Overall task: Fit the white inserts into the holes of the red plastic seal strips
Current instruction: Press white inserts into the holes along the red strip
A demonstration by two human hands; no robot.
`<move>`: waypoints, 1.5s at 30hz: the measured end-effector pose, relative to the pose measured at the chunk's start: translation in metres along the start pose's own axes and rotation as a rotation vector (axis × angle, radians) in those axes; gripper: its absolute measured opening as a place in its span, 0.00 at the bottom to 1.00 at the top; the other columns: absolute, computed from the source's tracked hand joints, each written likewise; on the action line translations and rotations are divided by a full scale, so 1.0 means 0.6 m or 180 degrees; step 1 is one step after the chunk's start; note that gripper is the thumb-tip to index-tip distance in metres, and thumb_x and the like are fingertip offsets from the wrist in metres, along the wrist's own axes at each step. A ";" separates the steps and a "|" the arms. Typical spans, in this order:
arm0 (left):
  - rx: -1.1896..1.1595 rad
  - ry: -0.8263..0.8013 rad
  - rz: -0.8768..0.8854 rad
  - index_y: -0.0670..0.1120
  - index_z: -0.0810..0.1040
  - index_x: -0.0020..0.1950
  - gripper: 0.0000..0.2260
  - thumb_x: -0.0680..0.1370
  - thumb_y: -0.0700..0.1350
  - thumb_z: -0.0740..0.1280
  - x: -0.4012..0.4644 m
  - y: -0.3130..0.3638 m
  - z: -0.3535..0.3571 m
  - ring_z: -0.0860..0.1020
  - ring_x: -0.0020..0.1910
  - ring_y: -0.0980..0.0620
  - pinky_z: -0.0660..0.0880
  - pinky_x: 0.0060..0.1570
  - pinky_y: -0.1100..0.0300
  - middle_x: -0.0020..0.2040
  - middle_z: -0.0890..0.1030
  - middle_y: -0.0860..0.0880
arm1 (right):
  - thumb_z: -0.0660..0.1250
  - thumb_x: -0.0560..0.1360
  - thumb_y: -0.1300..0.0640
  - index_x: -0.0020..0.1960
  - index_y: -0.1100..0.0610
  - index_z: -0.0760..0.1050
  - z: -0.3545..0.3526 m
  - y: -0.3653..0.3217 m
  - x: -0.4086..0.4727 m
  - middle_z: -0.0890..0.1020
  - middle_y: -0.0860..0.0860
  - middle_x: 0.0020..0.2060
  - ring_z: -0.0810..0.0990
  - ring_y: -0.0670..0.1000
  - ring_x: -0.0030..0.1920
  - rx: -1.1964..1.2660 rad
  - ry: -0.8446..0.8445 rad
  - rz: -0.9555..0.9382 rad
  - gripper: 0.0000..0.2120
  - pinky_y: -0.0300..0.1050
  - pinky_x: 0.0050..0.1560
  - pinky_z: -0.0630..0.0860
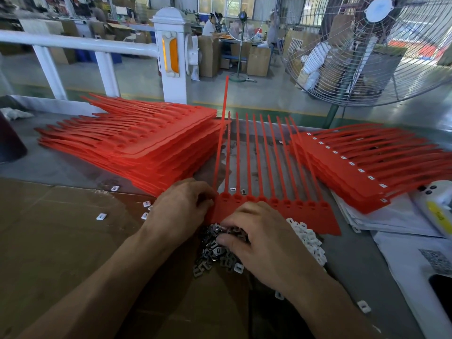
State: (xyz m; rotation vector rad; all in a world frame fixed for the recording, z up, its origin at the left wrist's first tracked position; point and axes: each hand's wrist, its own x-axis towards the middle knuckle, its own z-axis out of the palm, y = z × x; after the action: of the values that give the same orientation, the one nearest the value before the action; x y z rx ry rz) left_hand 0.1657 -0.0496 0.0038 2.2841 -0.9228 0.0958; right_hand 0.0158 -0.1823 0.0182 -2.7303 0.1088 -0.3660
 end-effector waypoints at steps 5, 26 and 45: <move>-0.0194 0.0016 -0.0117 0.55 0.82 0.53 0.07 0.76 0.45 0.72 -0.001 0.004 0.000 0.79 0.49 0.57 0.78 0.52 0.52 0.48 0.81 0.58 | 0.63 0.80 0.37 0.65 0.43 0.78 0.014 -0.017 0.007 0.75 0.40 0.58 0.69 0.45 0.59 -0.0185 0.0016 -0.0114 0.18 0.45 0.63 0.67; -0.0497 -0.0045 -0.0345 0.54 0.80 0.62 0.12 0.78 0.46 0.71 -0.003 0.011 -0.007 0.80 0.52 0.60 0.78 0.57 0.56 0.53 0.82 0.58 | 0.65 0.81 0.44 0.58 0.44 0.79 0.023 -0.029 0.013 0.76 0.41 0.52 0.71 0.45 0.55 -0.0334 0.0033 -0.0230 0.08 0.45 0.59 0.67; -0.0555 0.0479 0.0242 0.55 0.82 0.54 0.07 0.77 0.47 0.72 -0.003 0.016 -0.006 0.78 0.45 0.60 0.76 0.46 0.62 0.46 0.81 0.59 | 0.72 0.80 0.55 0.48 0.47 0.82 0.003 -0.001 0.006 0.82 0.42 0.35 0.81 0.44 0.34 0.1415 0.0736 0.0532 0.04 0.38 0.33 0.76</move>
State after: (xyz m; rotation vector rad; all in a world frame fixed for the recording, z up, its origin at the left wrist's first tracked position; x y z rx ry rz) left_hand 0.1586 -0.0514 0.0111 2.0520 -0.9031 0.2091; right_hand 0.0200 -0.1814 0.0176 -2.2172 0.2801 -0.5797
